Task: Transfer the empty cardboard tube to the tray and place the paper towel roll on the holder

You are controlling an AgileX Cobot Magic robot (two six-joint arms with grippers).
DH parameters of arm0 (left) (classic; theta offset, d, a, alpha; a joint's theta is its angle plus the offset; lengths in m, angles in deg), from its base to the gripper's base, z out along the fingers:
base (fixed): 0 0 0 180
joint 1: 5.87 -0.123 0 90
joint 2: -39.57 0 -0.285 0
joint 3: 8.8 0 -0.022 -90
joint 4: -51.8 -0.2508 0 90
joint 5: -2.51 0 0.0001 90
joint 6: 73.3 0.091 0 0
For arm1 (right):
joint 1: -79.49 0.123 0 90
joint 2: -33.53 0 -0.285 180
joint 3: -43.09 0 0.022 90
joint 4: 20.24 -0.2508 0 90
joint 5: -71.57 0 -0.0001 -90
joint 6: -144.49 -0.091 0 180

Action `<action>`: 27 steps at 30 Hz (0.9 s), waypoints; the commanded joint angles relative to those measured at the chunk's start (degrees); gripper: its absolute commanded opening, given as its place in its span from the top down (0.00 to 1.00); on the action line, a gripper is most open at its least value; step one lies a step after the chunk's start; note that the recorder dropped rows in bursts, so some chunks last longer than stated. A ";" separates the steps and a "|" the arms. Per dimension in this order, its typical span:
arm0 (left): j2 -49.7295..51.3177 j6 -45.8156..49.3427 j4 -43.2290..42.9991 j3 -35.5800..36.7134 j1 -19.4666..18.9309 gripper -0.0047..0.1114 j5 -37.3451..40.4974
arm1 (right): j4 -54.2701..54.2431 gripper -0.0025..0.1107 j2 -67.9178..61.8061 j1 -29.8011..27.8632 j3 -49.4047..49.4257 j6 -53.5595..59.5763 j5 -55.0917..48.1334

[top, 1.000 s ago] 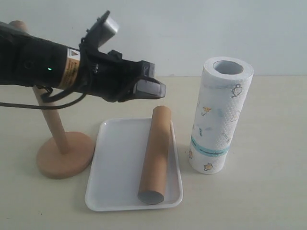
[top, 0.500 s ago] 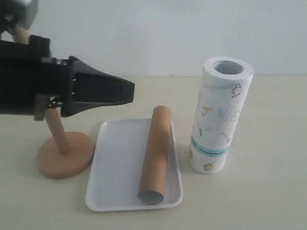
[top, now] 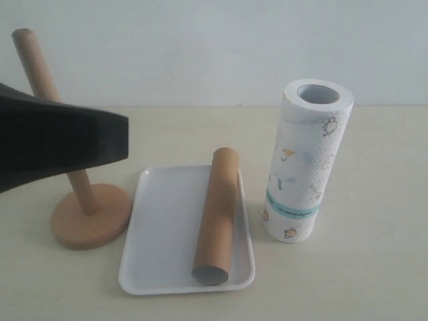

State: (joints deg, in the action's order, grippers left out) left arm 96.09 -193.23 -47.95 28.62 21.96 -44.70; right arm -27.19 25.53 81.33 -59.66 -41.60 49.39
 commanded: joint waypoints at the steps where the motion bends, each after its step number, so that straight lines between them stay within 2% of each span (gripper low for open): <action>1: -1.05 -0.04 -0.20 0.13 0.13 0.92 0.05 | 0.14 0.95 0.22 0.02 -0.02 0.22 0.47; 18: -1.78 -0.04 -0.20 0.13 0.13 0.92 0.67 | 0.14 0.95 0.22 0.02 -0.02 0.22 0.47; 23: -7.36 -0.04 -0.20 0.13 0.13 0.92 0.67 | 0.14 0.95 0.22 0.02 -0.02 0.22 0.47; 27: -16.08 4.33 -0.20 0.26 0.02 0.92 2.24 | 0.14 0.95 0.22 0.02 -0.02 0.22 0.47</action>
State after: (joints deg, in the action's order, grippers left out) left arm 85.63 -191.96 -48.27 28.62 21.96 -43.56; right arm -27.19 25.53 81.33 -59.66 -41.60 49.39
